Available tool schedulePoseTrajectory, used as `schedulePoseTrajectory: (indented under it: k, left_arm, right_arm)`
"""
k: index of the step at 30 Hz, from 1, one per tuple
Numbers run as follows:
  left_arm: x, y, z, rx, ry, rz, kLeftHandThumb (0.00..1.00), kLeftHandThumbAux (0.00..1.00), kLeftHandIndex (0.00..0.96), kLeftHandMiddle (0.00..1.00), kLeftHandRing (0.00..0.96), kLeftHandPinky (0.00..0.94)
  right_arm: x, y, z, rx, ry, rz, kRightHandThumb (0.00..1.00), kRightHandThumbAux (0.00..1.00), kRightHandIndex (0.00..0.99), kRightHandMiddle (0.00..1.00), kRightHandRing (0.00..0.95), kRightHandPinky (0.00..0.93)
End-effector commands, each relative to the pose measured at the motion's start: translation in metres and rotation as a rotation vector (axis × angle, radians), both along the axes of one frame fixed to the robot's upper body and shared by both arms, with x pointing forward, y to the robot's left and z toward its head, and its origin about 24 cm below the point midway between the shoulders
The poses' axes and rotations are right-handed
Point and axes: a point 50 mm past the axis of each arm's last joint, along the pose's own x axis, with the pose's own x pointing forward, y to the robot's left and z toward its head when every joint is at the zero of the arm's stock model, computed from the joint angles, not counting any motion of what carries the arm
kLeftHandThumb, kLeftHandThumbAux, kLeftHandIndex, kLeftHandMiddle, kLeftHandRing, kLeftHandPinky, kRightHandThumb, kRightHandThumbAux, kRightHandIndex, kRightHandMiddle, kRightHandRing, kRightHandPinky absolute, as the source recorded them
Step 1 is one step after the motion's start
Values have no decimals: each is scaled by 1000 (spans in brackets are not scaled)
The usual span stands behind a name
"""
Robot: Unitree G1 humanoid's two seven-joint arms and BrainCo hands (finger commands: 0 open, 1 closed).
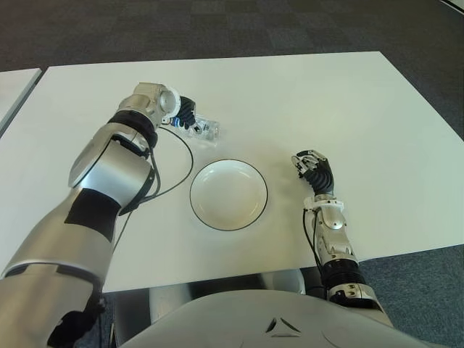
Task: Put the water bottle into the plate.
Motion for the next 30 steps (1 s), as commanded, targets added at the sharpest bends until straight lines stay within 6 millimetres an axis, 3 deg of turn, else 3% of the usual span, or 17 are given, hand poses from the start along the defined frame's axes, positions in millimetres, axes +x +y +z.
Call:
schedulePoseTrajectory:
  k: [1, 5, 8, 15, 20, 30]
  left_arm:
    - [7, 2, 19, 30, -157, -40, 532, 488, 629, 400, 315, 273]
    - [9, 4, 22, 19, -310, -41, 608, 442, 409, 368, 354, 403]
    - [10, 4, 22, 14, -437, -44, 648, 418, 290, 323, 369, 446]
    - [8, -4, 13, 80, -587, -88, 621, 373, 54, 90, 74, 87]
    - [5, -6, 6, 139, -670, -139, 584, 321, 9, 15, 12, 14]
    - [0, -2, -3, 189, -742, -199, 582, 252, 0, 0, 0, 0]
  right_arm:
    - [0, 2, -3, 1, 26, -2, 702, 731, 438, 741, 729, 717]
    - [1, 2, -4, 0, 29, -1, 703, 731, 439, 744, 732, 721]
    - [1, 2, -4, -1, 31, 1, 703, 730, 439, 745, 732, 723]
    - [1, 2, -5, -2, 33, 4, 704, 730, 439, 744, 733, 722]
    - [1, 2, -5, -4, 32, 8, 703, 730, 439, 752, 741, 731]
    - [1, 2, -4, -14, 37, 1, 702, 731, 438, 752, 740, 726]
